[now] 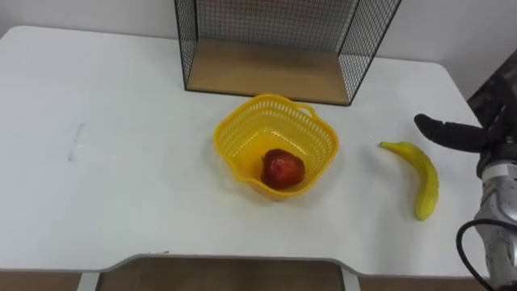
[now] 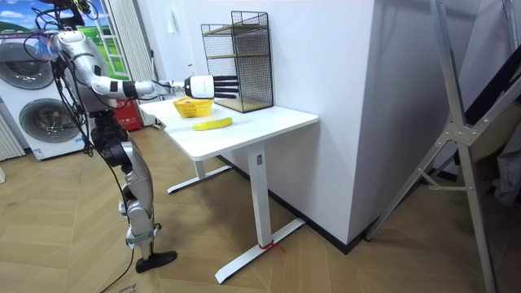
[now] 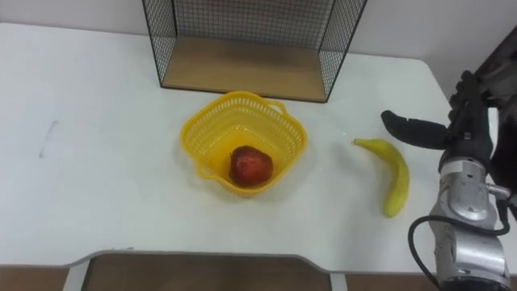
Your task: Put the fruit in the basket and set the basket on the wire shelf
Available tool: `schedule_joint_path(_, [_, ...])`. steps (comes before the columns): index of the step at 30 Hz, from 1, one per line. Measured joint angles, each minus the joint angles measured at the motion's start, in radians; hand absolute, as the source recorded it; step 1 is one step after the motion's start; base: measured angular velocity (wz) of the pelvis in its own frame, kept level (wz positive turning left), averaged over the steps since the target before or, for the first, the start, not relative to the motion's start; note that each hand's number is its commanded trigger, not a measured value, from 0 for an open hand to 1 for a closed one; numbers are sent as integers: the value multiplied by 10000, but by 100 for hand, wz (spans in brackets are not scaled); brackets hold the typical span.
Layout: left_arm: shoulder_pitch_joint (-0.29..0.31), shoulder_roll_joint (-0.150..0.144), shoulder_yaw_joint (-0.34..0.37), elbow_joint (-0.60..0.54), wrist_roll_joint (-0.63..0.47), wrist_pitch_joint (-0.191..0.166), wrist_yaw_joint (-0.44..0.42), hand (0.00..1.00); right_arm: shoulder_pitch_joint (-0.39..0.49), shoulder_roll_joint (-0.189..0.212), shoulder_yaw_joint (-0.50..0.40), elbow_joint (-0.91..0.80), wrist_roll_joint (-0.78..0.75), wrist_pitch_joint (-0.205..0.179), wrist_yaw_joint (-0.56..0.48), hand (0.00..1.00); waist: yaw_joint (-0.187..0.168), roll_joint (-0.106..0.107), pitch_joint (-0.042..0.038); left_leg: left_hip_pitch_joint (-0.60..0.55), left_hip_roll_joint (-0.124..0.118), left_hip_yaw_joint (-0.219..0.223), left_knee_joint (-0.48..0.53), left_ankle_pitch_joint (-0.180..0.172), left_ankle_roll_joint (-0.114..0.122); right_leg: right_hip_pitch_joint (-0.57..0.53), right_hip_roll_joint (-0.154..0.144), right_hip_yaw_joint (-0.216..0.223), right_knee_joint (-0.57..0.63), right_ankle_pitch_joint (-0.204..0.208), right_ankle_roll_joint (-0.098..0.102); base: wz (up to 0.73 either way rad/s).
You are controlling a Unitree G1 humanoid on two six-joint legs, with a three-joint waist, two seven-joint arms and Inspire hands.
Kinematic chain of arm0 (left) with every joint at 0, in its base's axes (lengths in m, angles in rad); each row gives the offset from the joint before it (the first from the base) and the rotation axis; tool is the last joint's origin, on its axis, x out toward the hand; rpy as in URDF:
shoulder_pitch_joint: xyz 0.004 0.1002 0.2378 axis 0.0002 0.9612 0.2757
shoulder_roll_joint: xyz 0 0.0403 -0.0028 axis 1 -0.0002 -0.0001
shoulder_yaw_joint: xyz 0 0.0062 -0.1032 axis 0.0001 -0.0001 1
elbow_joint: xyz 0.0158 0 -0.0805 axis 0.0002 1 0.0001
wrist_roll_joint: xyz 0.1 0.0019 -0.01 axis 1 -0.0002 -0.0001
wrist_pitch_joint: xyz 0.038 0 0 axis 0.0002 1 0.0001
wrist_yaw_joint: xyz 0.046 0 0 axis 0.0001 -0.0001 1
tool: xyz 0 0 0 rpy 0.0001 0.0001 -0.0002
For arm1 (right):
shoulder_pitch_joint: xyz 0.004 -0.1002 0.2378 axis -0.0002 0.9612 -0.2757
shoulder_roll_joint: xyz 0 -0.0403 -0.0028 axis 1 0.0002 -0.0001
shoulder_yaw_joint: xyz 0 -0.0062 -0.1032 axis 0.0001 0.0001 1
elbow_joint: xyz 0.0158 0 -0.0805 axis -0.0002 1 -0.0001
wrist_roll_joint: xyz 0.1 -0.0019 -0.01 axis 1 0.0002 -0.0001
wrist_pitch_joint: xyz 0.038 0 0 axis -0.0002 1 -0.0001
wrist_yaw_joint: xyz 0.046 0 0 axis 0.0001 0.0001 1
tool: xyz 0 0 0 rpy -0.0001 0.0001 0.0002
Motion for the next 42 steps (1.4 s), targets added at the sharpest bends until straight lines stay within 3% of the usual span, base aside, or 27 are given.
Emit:
schedule_joint_path(5, [-67,5,194,-8,53,35,24,0,-144,-171,139,451,-146,26,350,0,63,0,-8,33,0,1,-3,1,1,21,1,-7,4,-1,1,0])
schedule_joint_path(11, [1,35,214,-133,53,242,7,0,-302,-186,148,1351,-398,431,1012,0,125,-5,-15,54,2,-4,32,2,2,18,0,-8,19,-1,1,0])
schedule_joint_path(24, [68,55,203,-385,14,273,14,0,-414,-182,617,2935,-3420,645,2075,0,339,46,-53,42,7,8,53,1,1,41,0,-4,43,2,-4,0])
schedule_joint_path(28, [140,88,224,-299,9,261,40,0,-410,-179,734,3245,-3599,410,2064,0,359,4,-78,74,7,13,45,1,1,74,0,-4,17,3,-4,0])
schedule_joint_path(30, [223,89,214,-283,-7,236,51,0,-410,-183,901,3578,-3601,273,2028,0,360,8,-37,200,7,11,45,1,1,197,0,-22,-4,2,-4,0])
schedule_joint_path(35, [207,84,209,-286,22,188,50,0,-360,-175,938,4029,-3659,78,1939,0,517,-49,-55,259,9,-31,22,-4,-3,315,4,-56,-10,3,-5,3])
schedule_joint_path(40, [160,86,246,-286,43,202,37,0,-208,-172,878,4367,-3908,-143,1852,0,547,-53,-58,376,5,-249,56,-13,-9,579,17,-229,-170,1,-2,12])
schedule_joint_path(42, [174,84,266,-285,44,211,10,0,-201,-157,861,4525,-3973,-245,1850,100,547,-52,-56,379,4,-295,92,-13,-9,675,22,-258,-191,1,-3,5])
